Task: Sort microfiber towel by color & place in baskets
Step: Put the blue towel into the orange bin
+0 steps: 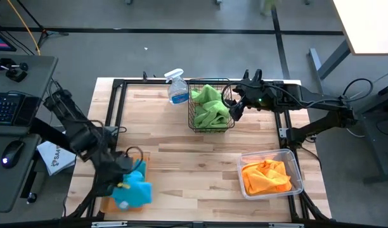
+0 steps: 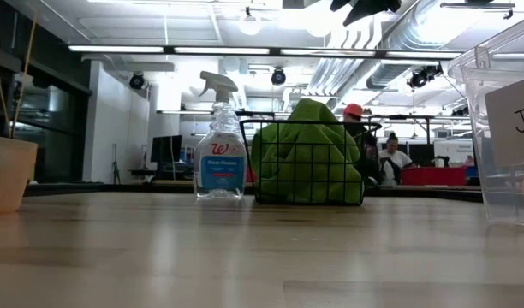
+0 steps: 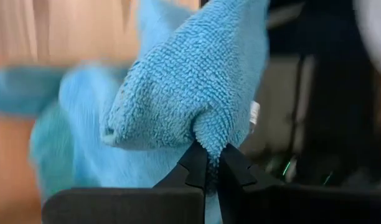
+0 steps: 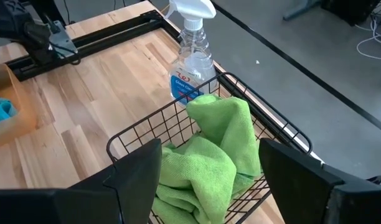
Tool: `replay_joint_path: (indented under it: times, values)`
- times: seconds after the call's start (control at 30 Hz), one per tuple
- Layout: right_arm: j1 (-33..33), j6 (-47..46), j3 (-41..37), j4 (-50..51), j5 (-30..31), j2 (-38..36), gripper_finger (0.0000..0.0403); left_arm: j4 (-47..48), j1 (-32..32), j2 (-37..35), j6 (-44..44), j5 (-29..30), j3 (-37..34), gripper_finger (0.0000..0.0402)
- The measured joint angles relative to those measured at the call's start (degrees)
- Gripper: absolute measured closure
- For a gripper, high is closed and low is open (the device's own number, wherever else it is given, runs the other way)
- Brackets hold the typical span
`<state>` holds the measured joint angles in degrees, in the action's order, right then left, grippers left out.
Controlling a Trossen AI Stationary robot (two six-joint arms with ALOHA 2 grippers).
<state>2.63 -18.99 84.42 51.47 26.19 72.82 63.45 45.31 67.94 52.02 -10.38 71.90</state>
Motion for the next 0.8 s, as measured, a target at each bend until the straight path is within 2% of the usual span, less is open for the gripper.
replay_joint_path:
  times: [0.1, 0.2, 0.33, 0.43, 0.5, 0.6, 0.7, 0.8]
  values:
    - [0.0, 0.0, 0.0, -0.53, -0.01, 0.0, 0.0134, 8.74, 2.85, 0.0, -1.52, -1.41, 0.0, 0.0401]
    - [0.0, -0.02, 0.0, -0.54, 0.0, 0.0, 0.0134, 17.53, 4.34, 0.0, -6.7, -1.18, 0.0, 0.0401]
    - [0.0, -0.17, 0.0, -0.52, 0.0, 0.0, 0.0134, 23.09, 4.56, 0.21, -16.43, 2.93, 0.0, 0.0401]
    - [0.0, -0.48, 0.0, -0.51, 0.0, 0.0, 0.0134, 21.95, 3.44, 0.66, -22.12, 8.61, 0.0, 0.0401]
    - [0.0, -0.54, 0.0, -0.51, 0.0, 0.0, 0.0134, 22.09, 2.85, 1.61, -24.29, 9.93, -0.09, 0.0401]
    - [0.0, -0.58, 0.0, -0.51, 0.03, 0.0, 0.0134, 19.9, 2.81, 3.34, -26.48, 7.16, -1.48, 0.0401]
    - [0.0, -0.63, 0.0, -0.51, 0.05, 0.0, 0.0134, 12.22, 3.56, 5.24, -28.15, 4.21, -3.89, 0.0401]
    - [0.0, -0.63, 0.0, -0.51, 0.16, 0.0, 0.0134, 4.58, 4.51, 6.97, -28.17, 3.89, -6.79, 0.0401]
